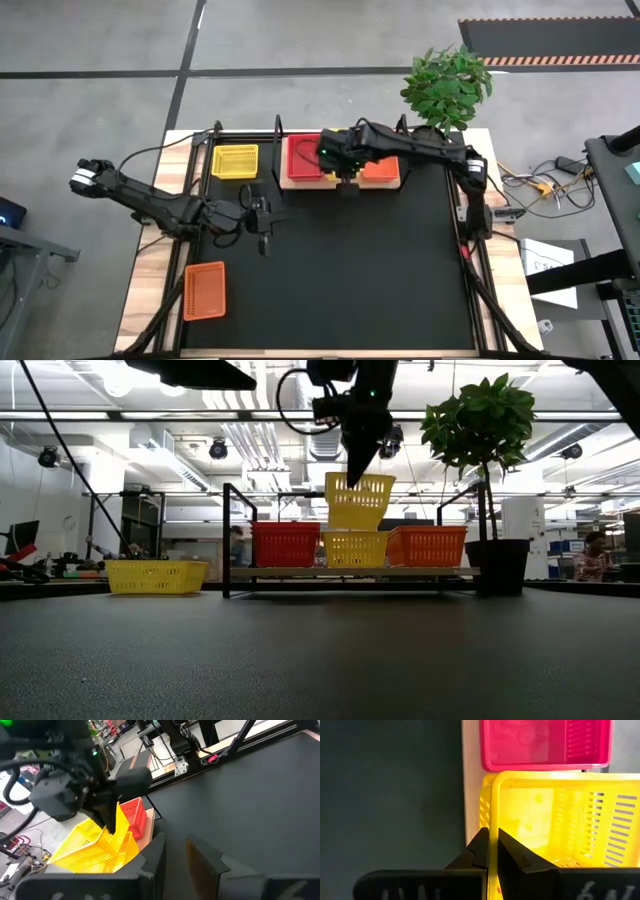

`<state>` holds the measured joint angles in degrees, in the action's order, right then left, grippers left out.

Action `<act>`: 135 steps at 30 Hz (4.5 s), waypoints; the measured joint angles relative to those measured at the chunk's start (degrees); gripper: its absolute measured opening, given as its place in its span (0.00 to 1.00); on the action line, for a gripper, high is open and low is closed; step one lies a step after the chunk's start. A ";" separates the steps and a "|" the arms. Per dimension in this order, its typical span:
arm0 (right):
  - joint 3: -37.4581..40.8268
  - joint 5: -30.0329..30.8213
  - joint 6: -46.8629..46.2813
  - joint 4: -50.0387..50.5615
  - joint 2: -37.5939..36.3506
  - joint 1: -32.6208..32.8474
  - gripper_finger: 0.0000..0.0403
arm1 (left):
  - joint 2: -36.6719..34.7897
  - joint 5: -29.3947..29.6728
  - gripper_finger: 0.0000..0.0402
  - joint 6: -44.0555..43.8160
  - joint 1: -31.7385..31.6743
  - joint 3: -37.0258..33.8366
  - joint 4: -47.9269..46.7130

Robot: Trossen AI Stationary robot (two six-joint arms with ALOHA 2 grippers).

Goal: Stack baskets on shelf by color
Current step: Stack the bottom yellow bin on top of the yellow bin on the shelf, then stack the orange bin on top of the orange bin on the shelf

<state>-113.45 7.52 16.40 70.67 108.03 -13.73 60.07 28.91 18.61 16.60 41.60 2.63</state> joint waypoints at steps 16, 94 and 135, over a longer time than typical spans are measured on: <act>0.15 -0.25 3.37 -1.31 4.29 -2.17 0.02 | 0.11 1.81 0.14 1.33 -0.22 -0.07 -0.02; 43.97 -3.49 -5.31 -39.73 -26.80 20.32 0.02 | 8.35 5.05 0.14 -28.76 -0.24 2.59 -0.19; 76.00 -3.66 1.26 -64.17 -51.45 22.09 0.02 | 37.38 -31.04 0.14 -139.93 25.11 37.20 -80.13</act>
<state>-37.45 3.86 17.67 6.50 56.58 8.36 97.45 -2.12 -121.32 41.71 78.81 -77.49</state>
